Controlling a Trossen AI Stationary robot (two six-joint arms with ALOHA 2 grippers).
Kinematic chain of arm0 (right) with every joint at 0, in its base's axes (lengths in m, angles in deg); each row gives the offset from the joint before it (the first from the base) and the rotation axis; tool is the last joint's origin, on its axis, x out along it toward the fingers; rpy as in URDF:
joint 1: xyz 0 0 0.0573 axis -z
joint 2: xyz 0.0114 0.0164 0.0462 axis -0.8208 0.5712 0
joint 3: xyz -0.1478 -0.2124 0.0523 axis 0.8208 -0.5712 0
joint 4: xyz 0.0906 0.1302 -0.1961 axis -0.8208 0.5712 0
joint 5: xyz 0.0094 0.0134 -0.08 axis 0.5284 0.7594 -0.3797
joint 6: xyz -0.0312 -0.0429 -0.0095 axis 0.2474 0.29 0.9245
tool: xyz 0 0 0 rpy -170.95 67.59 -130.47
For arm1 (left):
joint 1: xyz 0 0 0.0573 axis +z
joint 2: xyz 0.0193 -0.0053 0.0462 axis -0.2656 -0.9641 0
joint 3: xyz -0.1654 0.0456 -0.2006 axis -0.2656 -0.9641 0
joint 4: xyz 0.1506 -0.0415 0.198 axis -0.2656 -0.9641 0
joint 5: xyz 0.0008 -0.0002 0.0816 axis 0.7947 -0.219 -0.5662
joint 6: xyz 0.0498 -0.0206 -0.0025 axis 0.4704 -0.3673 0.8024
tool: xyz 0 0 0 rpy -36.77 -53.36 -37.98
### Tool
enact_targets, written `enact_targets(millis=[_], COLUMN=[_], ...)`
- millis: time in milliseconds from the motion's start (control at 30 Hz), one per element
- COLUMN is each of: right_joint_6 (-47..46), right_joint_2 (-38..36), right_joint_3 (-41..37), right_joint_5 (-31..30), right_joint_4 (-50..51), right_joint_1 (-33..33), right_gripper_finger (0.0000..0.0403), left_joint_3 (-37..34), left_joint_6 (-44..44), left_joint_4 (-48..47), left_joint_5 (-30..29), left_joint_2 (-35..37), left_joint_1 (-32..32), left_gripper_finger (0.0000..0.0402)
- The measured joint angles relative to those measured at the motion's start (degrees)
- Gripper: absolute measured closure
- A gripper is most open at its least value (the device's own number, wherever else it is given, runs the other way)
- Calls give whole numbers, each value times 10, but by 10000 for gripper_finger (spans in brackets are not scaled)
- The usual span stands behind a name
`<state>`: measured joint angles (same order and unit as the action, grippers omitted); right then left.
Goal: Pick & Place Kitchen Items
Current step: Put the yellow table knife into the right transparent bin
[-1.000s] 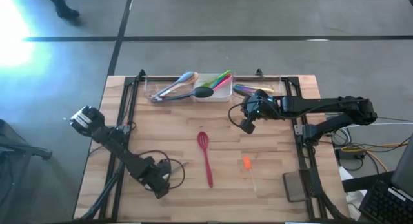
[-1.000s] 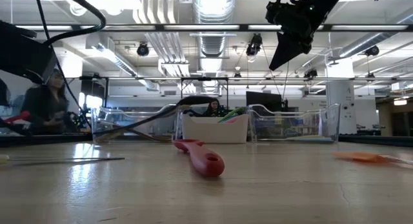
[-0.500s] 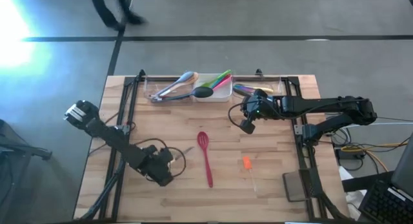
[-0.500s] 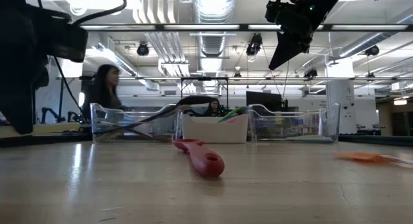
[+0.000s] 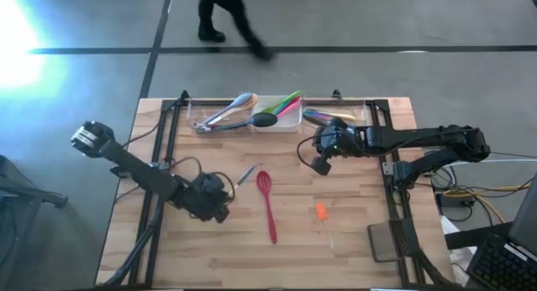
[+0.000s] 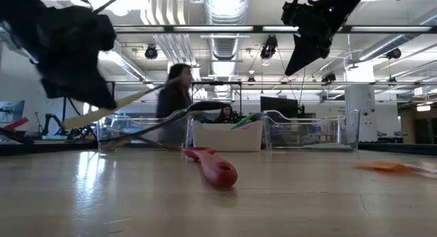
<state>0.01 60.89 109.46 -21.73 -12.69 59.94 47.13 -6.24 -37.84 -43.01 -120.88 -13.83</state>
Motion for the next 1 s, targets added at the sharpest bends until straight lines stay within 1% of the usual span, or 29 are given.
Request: enact_targets(millis=[133, 233, 333, 467, 533, 667, 767, 900, 1000], right_joint_6=[-24, -36, -64, -92, -97, -79, -63, -48, -44], right_joint_2=[-5, -10, -25, -64, -85, -108, -112, -110, -111], right_joint_3=[-30, -58, -92, -150, -186, -254, -283, -289, -276], right_joint_5=[1, 1, 0, -5, -11, -10, -11, -16, -16], right_joint_4=[-28, -67, -116, -210, -294, -505, -602, -650, -653], right_joint_1=[-13, -21, -27, -43, -54, -65, -65, -64, -63], right_gripper_finger=[394, 394, 394, 394, 394, 394, 394, 394, 393], left_joint_3=[-57, -89, -100, -95, -86, -66, -44, -3, 34], left_joint_6=[114, 214, 291, 375, 413, 468, 495, 520, 534], left_joint_4=[206, 355, 440, 489, 511, 546, 568, 569, 572], left_joint_5=[-10, 10, 43, 69, 108, 181, 237, 292, 343], left_joint_2=[21, 22, 21, 16, 13, -4, -22, -53, -87], left_joint_1=[41, 84, 136, 210, 250, 321, 367, 405, 415], left_gripper_finger=[341, 341, 341, 341, 341, 341, 341, 341, 341])
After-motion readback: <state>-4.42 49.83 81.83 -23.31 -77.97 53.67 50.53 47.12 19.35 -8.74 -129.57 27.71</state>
